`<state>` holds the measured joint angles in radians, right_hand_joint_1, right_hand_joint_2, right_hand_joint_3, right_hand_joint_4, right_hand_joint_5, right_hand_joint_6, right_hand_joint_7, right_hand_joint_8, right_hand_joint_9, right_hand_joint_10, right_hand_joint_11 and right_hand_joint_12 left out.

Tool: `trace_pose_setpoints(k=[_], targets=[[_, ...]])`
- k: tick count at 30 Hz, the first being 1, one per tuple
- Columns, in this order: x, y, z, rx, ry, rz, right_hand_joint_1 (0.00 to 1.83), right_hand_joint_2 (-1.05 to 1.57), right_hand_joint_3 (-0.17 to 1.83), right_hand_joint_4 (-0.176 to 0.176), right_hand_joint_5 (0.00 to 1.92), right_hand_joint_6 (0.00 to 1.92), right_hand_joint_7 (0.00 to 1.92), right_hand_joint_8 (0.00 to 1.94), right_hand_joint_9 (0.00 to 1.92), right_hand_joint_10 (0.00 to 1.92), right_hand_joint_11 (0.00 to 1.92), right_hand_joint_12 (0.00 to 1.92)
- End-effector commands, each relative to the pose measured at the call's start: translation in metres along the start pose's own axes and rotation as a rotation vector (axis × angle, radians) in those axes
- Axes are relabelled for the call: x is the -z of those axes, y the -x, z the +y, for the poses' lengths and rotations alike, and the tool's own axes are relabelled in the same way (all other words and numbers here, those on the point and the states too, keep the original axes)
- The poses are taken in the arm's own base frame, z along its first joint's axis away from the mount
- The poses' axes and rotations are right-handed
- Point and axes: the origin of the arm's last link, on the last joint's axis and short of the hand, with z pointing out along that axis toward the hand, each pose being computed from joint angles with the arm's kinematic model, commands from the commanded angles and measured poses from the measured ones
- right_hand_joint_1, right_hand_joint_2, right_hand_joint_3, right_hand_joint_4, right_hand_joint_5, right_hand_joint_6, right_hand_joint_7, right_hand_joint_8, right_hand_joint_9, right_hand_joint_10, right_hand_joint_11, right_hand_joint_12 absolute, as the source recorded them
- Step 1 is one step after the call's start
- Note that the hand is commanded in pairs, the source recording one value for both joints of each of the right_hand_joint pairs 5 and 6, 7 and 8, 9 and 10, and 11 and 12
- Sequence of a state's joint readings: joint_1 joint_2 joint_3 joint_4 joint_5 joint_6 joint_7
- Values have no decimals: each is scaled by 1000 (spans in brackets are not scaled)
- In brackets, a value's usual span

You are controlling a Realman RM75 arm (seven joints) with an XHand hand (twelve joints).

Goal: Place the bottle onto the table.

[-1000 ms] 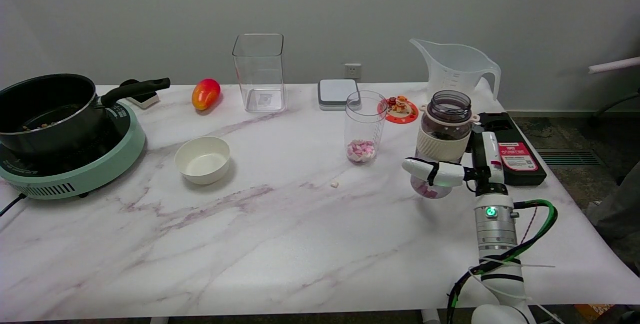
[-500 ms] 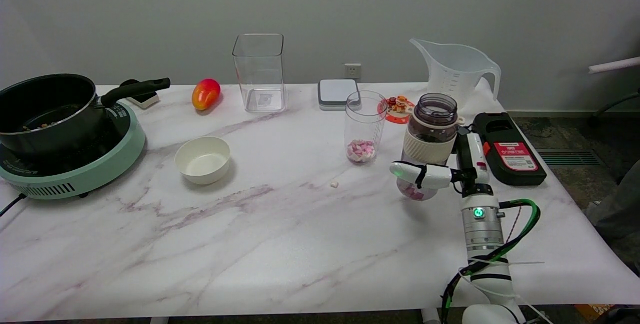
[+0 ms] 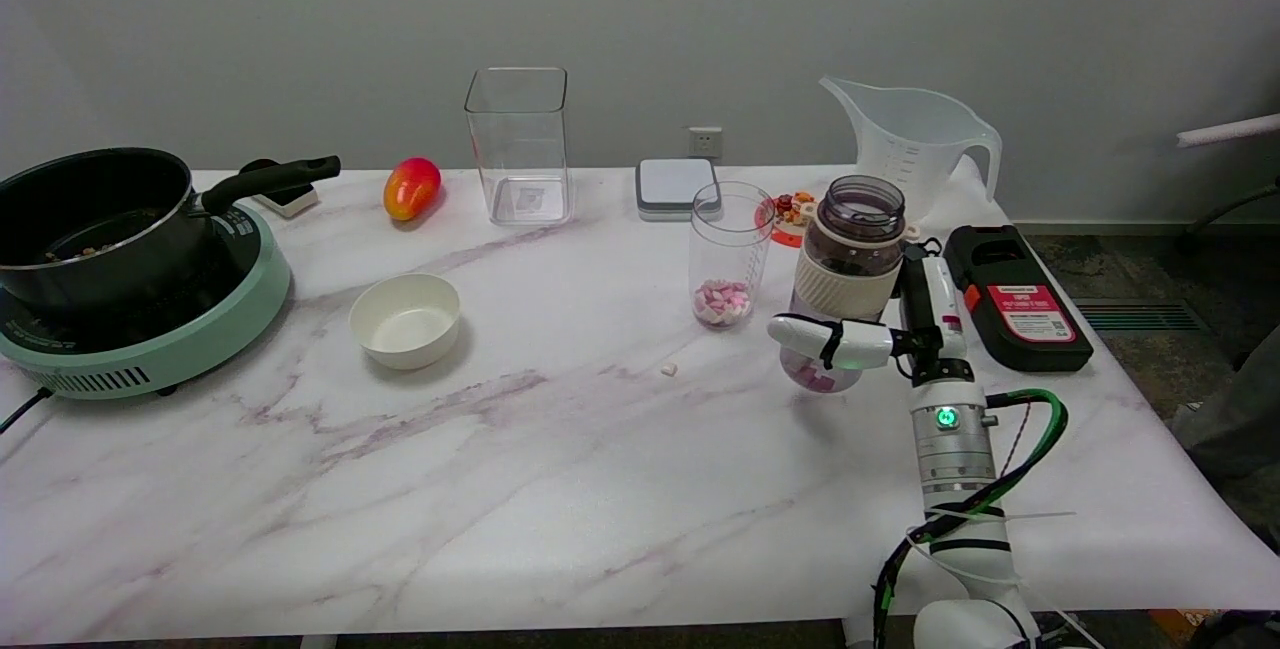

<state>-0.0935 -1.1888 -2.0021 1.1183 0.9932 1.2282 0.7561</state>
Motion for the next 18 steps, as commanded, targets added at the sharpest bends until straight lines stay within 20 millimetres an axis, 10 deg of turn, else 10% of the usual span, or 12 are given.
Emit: trace_pose_setpoints(k=[1,18], targets=[[-4,2,-5,-17,-19,-2,1235,1571,247,0,1920,1920,1920,1920,1832,1832,1703,1703],[0,10,-1,-23,9,-53,1233,1571,246,0,1920,1920,1920,1920,1840,1840,1716,1716]])
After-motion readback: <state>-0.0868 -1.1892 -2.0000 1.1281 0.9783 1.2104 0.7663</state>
